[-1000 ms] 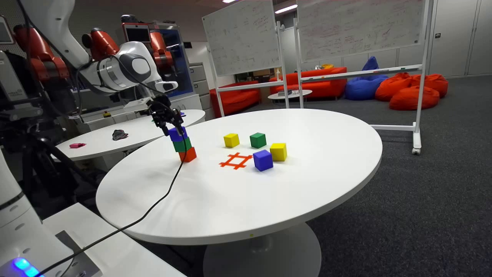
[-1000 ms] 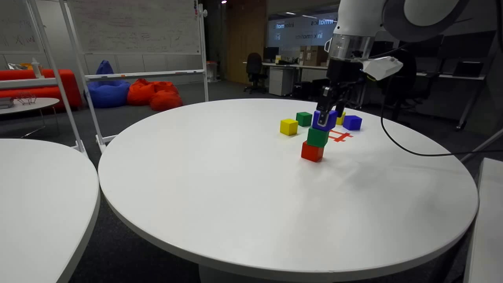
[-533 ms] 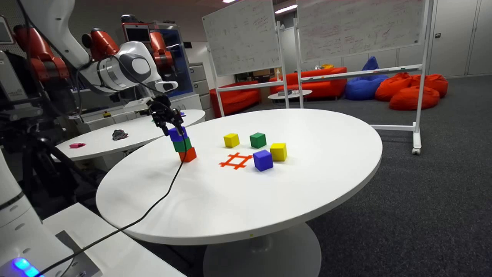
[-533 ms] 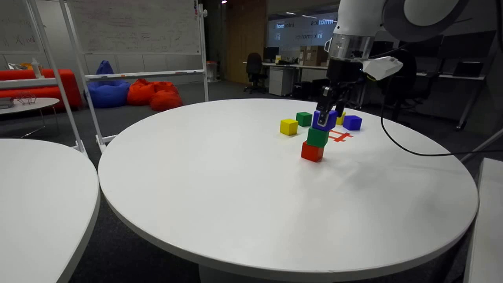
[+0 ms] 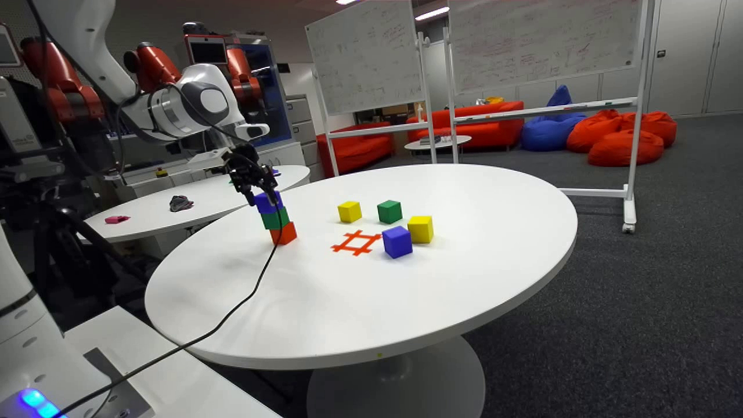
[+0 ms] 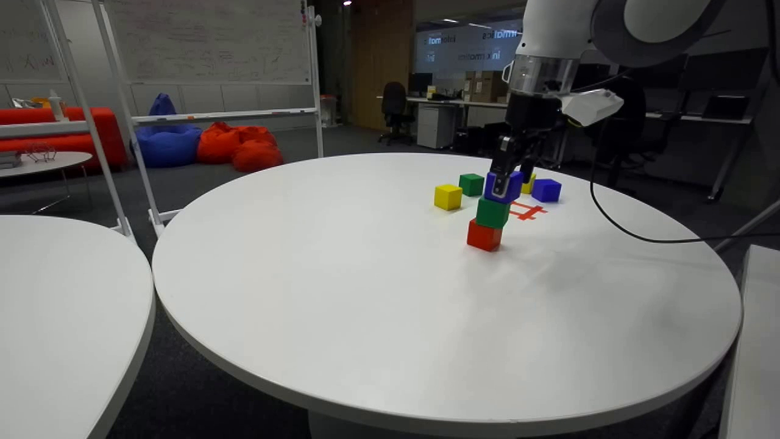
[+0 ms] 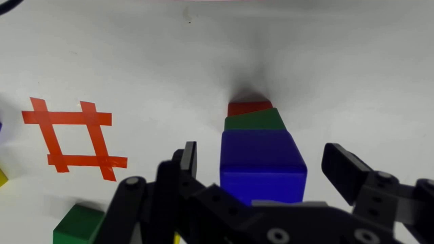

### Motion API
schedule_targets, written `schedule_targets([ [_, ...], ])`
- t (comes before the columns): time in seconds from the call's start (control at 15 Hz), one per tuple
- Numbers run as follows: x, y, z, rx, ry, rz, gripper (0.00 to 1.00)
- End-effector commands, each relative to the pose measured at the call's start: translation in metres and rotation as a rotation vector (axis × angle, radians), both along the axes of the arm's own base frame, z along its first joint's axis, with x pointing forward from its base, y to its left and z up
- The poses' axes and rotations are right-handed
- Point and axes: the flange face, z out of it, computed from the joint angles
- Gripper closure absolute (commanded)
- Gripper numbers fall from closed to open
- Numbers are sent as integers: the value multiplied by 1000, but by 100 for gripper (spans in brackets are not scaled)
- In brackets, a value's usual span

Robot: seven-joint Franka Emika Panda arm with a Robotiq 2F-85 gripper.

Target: Unstack all the toy blocks then put the orange block in the marked zone

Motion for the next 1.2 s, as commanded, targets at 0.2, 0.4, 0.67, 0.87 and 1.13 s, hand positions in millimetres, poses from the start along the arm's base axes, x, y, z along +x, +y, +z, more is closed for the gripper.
schedule_targets([
  [0.2,16,-2,1,3,13,-4,0],
  [0.4,11,1,2,3,-5,-4,0],
  [0.67,12,2,2,4,-5,-3,0],
  [0.87,11,2,2,4,-5,-2,0],
  [1.13,11,2,2,8,-3,-2,0],
])
